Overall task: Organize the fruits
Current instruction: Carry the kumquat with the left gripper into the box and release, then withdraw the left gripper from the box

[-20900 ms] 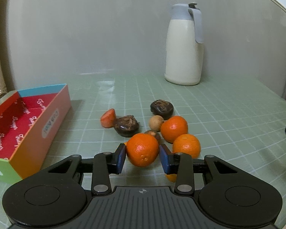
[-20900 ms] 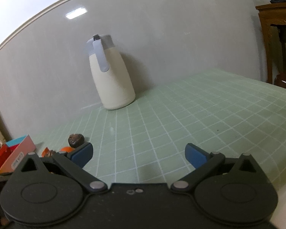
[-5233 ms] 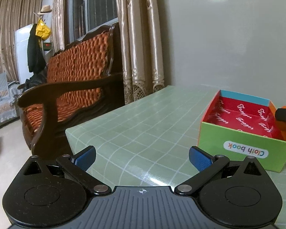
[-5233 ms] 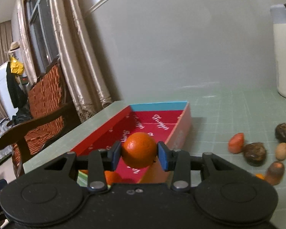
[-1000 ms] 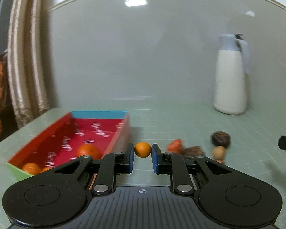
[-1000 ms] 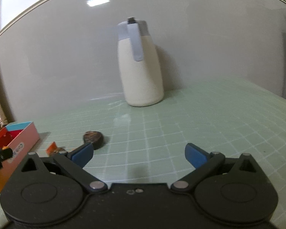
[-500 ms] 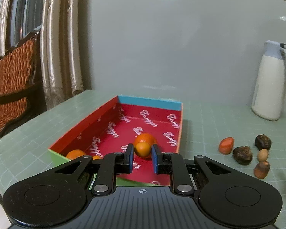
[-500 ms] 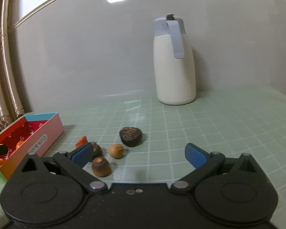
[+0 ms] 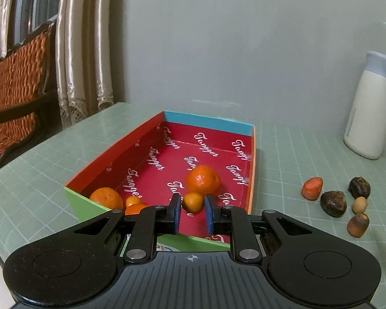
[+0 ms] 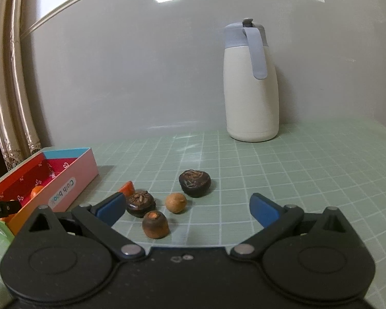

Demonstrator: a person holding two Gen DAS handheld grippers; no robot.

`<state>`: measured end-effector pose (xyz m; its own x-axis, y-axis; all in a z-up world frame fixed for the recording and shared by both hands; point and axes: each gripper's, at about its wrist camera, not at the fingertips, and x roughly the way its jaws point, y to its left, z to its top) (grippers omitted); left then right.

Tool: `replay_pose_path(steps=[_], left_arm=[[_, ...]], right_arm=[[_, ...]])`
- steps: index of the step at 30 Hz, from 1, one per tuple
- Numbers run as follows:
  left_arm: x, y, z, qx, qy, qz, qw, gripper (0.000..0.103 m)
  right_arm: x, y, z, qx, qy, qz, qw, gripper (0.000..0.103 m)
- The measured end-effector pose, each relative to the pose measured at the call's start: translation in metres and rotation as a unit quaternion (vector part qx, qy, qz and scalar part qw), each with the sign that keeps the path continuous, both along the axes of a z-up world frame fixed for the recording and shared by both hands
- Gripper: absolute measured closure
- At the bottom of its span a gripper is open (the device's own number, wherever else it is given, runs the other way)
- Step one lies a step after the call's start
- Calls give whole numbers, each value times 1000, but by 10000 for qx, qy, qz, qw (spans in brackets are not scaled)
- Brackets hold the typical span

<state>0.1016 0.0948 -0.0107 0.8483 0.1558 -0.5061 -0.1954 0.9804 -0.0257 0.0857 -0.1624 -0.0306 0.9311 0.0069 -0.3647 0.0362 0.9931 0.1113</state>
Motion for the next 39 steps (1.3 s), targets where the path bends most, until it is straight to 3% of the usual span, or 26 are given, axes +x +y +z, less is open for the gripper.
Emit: replay_pose_path(steps=[10,12,14,16,24,39], left_arm=[[-3,8,1,-251,-11,38,9997,82],[-6,11,3,-315,-64,65,9995,69],[-12,10,7,-178,-242,210,9993,17],[-23,7,12,85,-534,428,9976,5],[-37,-2,17,664,-709,250,9950,0],[-43,46,8,469,-309,774,9954,0]], right_arm=[[1,-2,0,35,18,-12,10000,0],[1,-2,-1,27,13,-13,10000,0],[1,-1,-1,38,17,-17,10000,0],[1,-2,-1,37,21,-23,10000,0],[4,-1,-1,95,56,-24,9999,0],[19,20,-8,130,218,221,9994,0]])
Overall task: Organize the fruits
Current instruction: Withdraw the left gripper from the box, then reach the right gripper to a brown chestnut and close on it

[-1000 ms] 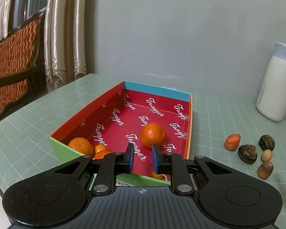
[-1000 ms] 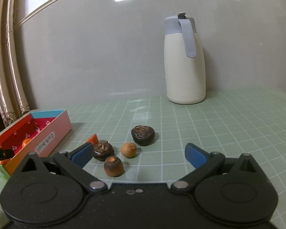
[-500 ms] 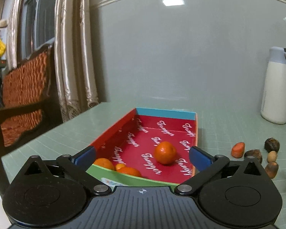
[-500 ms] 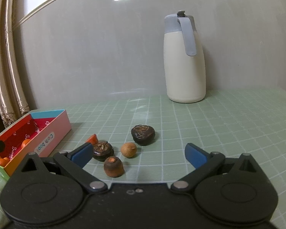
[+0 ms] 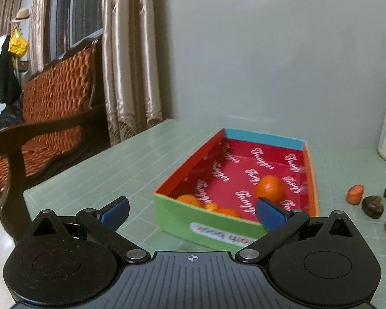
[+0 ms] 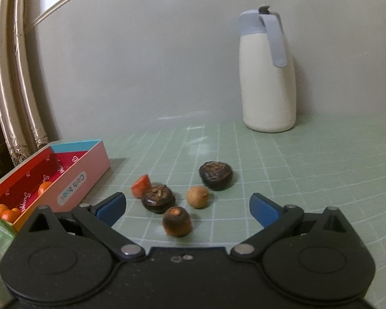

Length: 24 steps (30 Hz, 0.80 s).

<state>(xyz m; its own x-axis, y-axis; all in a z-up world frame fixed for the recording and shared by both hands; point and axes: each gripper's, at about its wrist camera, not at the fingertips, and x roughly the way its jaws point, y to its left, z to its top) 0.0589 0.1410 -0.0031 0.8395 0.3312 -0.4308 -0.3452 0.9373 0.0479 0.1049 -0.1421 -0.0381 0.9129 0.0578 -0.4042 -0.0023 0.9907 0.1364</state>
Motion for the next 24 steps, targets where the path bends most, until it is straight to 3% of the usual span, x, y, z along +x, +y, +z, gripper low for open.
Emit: replay_pose_path(steps=[17,24], left_arm=[[-10,52,-14,-108,216,494,9985,0],[-15,68,-18,-167,269,652,9974,0]], right_arm=[[25,23,-12,-42,350,23,9994,1],[39,20,-19,47,685,-213,9974,22]])
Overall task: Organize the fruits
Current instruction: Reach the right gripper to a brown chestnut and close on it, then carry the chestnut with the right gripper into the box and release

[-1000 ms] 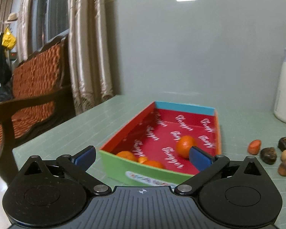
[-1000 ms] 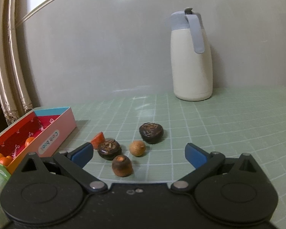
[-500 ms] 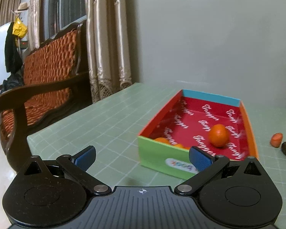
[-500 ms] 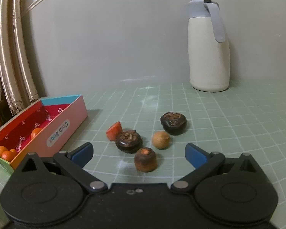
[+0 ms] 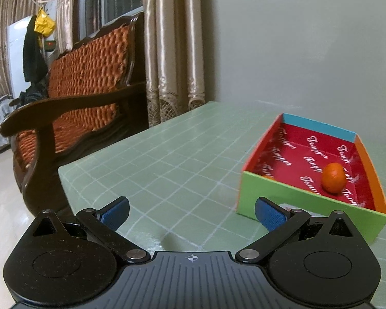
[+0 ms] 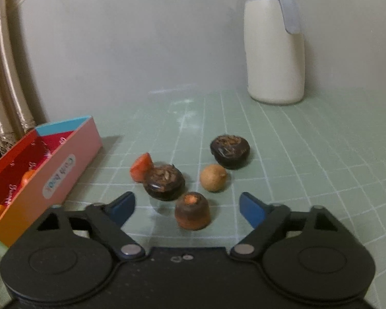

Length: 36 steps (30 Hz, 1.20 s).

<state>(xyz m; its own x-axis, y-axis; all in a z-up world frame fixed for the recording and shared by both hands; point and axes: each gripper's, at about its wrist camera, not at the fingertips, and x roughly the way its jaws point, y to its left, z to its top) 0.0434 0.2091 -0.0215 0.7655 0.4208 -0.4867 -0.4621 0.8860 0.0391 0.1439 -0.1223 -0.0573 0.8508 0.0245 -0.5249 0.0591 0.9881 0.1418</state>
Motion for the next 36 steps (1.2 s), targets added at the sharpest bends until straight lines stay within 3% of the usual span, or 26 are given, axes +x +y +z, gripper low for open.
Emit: replay_pose_path(steps=[6,10,21,28,36], left_arm=[[-3,9,-3,4,30,108,9999,0],[-5,16,-5,-34,69,182,9998,0],[-11,29,-7,-127,97,337,9993,0],[-10,28,-7,-136,89,340,9993,0],[-10,28,-7,-183,75,339,9992,0]], right_arm=[[5,2,-4,-67,115,-38,9999,26],[8,4,-4,-76,99,-32,9999,41],[8,11,-3,-176,91,72,9998,58],[8,9,-3,-87,73,113,9999,75],[5,9,-2,-5,35,221,9997,75]])
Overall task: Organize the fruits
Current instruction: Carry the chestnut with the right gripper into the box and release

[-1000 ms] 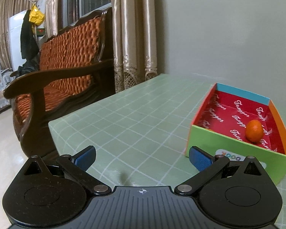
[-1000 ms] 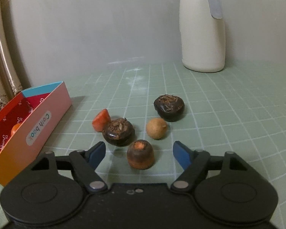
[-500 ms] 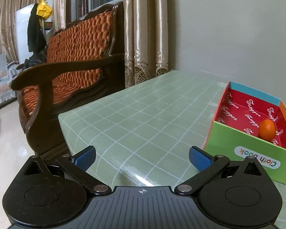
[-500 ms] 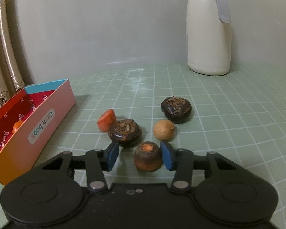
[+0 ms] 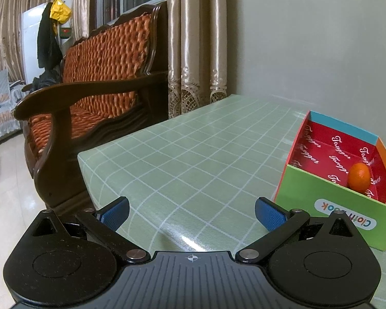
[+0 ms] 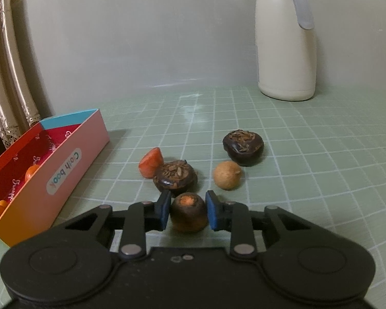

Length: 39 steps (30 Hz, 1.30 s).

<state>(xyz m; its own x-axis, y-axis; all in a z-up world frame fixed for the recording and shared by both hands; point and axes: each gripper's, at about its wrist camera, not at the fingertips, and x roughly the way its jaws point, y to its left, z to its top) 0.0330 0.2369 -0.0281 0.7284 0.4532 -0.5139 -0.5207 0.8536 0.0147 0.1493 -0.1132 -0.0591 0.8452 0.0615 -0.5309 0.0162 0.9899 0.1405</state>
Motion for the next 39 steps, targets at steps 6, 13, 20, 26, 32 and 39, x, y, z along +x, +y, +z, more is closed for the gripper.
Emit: replay_pose_path(steps=[6,13,20,26,32,39], left_arm=[[1,-1,1,-32,-26,-6,10000,0],[0,1,2,-63,-47,52,10000,0],[-8,19,1,-241,-99,251,9993,0],[-17,37,-2,-294,-130,466,9984,0],[-25,56,-6,-452,-158,670,9966,0],[-26,66,-8,-573,-205,758,9953,0]], right_arm=[[-5,0,3,46,-121,50,9999,75],[-18,5,22,381,-476,391,9974,75],[-27,45,44,617,-767,1135,9887,75],[-21,97,49,554,-727,1780,9798,75],[-16,134,41,323,-567,2104,9754,75],[-17,140,37,345,-534,2165,9742,50]])
